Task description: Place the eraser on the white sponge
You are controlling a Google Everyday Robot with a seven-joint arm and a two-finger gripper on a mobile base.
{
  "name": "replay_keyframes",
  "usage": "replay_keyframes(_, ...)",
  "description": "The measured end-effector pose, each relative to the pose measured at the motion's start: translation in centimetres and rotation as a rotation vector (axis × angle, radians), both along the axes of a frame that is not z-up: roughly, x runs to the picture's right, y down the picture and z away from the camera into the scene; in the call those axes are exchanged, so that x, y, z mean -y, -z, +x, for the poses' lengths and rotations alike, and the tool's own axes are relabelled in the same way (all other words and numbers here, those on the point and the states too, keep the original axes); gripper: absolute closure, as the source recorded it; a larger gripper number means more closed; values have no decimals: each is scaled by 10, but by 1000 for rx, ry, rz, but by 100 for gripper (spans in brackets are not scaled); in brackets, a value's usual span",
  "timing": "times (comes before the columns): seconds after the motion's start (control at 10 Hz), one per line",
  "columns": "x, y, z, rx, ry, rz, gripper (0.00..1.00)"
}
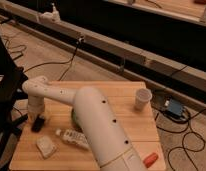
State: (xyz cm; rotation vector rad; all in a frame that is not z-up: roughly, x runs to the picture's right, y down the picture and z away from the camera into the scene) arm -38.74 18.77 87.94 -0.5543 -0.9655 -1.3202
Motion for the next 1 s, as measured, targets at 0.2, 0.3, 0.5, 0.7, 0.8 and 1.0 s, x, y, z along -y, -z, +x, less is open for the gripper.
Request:
replay_keyframes(0.2, 10, -2, 4, -23, -27, 16, 100)
replay_keyframes(0.3, 16, -3, 7, -37, -48, 30, 100)
replay_keyframes(0.5, 26, 1, 14, -57, -83, 51, 100)
replay_keyframes(0.7, 37, 18, 23, -67, -151, 74, 100)
replay_keyframes(0.8, 39, 23, 27, -67, -167, 80, 100)
replay_keyframes(1.0, 43, 46, 40, -73, -222, 100, 100)
